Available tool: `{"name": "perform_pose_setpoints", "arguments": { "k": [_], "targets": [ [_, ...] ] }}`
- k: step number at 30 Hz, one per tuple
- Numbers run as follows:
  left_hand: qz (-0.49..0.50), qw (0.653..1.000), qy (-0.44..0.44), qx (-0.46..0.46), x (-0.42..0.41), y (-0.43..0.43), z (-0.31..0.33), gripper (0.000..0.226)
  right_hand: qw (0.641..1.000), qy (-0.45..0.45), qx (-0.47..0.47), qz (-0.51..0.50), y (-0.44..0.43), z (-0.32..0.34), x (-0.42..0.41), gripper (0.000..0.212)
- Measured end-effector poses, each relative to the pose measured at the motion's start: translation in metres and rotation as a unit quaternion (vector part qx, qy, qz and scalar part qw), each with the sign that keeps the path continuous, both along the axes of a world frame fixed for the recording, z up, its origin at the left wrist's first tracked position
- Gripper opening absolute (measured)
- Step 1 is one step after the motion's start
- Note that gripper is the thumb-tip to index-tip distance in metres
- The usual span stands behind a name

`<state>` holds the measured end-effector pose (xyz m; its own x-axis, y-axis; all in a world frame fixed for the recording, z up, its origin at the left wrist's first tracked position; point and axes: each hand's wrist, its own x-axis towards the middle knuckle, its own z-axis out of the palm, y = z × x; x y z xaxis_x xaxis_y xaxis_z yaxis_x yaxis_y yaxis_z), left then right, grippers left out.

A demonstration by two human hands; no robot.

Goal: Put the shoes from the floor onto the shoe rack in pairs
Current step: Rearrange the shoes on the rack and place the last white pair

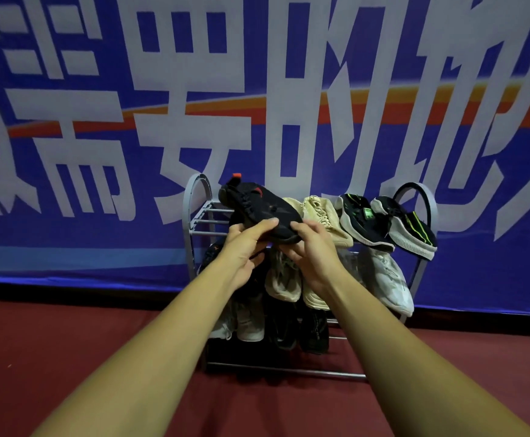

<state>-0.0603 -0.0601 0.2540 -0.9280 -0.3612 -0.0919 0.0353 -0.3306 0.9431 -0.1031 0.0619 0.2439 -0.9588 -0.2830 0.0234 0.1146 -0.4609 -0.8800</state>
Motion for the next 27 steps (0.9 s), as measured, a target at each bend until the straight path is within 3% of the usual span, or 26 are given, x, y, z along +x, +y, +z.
{"name": "perform_pose_setpoints", "arguments": {
  "k": [1, 5, 13, 15, 20, 24, 27],
  "targets": [
    [0.001, 1.000, -0.006, 0.009, 0.000, -0.002, 0.001, 0.041, 0.999, 0.011, 0.031, 0.006, -0.003, -0.001, 0.001, 0.032],
    [0.013, 0.997, -0.018, 0.073, 0.002, -0.020, 0.004, 0.015, 0.993, 0.011, 0.109, 0.048, -0.012, -0.004, 0.008, 0.033],
    [0.037, 0.993, -0.005, 0.110, 0.004, -0.021, -0.009, 0.018, 0.998, -0.016, 0.023, 0.049, -0.023, 0.002, 0.006, 0.029],
    [0.033, 0.992, 0.018, 0.121, 0.005, -0.023, -0.010, 0.030, 0.998, -0.012, 0.046, 0.045, -0.028, -0.001, 0.006, 0.041],
    [0.006, 0.995, 0.009, 0.095, 0.005, -0.025, -0.008, 0.028, 0.993, 0.009, 0.107, 0.054, -0.037, -0.005, 0.001, 0.051],
    [0.057, 0.990, 0.011, 0.126, -0.001, -0.037, -0.002, 0.028, 0.986, 0.044, 0.153, 0.044, -0.037, -0.001, 0.003, 0.036],
    [0.132, 0.987, -0.004, 0.097, -0.003, -0.056, -0.002, 0.020, 0.986, 0.024, 0.161, 0.029, -0.033, -0.001, -0.001, 0.025]
  ]
}}
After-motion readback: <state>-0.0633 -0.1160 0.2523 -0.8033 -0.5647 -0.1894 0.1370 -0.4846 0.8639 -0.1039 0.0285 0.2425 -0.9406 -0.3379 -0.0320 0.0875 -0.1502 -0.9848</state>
